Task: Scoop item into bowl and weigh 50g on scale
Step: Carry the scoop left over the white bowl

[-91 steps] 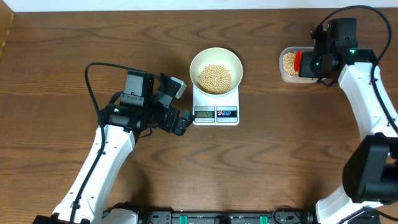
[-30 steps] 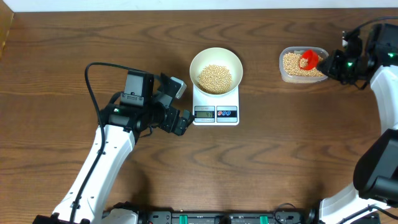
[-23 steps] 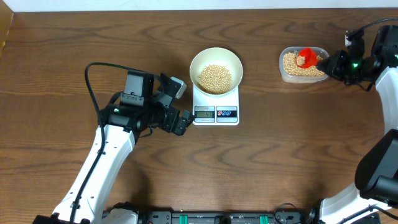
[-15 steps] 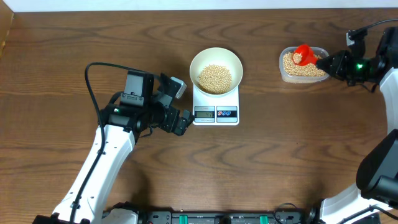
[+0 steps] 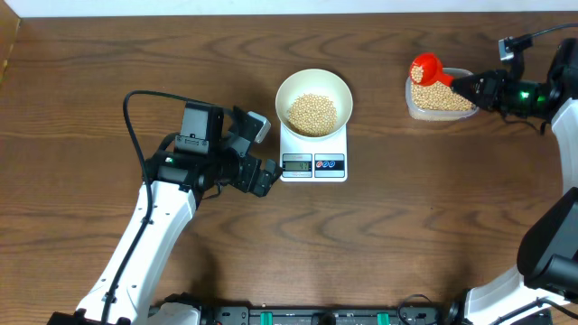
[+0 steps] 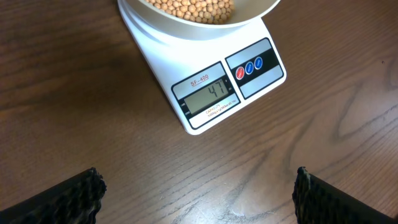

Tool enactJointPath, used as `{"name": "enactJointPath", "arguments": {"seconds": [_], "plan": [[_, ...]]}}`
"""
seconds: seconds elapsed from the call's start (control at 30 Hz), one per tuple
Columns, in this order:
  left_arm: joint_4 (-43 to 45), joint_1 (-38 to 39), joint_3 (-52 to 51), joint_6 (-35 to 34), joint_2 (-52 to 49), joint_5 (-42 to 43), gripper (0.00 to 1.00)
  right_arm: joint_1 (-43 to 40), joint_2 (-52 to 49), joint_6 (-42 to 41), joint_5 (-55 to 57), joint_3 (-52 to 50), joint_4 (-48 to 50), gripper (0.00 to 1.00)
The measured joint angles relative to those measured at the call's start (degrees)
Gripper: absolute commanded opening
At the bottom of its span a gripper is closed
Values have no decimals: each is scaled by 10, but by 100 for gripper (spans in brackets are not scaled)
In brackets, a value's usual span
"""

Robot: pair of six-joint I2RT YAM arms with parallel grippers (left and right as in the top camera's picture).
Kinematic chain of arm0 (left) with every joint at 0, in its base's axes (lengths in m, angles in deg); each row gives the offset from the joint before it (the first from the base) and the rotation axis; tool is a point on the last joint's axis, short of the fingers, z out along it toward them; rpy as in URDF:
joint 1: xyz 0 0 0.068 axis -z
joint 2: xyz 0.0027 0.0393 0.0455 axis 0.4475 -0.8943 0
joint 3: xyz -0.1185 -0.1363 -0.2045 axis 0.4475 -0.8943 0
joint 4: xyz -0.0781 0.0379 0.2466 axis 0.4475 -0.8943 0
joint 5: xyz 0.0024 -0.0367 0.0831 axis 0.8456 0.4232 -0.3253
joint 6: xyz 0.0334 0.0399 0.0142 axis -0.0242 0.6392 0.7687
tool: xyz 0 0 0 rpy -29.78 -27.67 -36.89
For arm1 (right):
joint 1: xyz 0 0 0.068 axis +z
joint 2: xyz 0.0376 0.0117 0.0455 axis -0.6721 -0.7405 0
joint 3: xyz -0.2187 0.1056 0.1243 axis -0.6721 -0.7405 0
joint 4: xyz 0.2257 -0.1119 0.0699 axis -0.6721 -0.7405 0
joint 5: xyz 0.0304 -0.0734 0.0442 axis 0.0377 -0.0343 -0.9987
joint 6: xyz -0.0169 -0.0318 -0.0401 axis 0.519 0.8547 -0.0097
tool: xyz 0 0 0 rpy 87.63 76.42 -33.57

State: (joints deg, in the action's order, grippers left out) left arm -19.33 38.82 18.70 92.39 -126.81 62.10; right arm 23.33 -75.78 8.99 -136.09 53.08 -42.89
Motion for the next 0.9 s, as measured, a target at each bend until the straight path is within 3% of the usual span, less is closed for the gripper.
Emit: {"name": "enactJointPath", "arguments": {"seconds": [0.63,0.9], "plan": [[0,0,0,0,0,0,99,149,0,12,-38,0,63,1],[0,0,0,0,0,0,99,226,0,12,-4,0,89,1]]}}
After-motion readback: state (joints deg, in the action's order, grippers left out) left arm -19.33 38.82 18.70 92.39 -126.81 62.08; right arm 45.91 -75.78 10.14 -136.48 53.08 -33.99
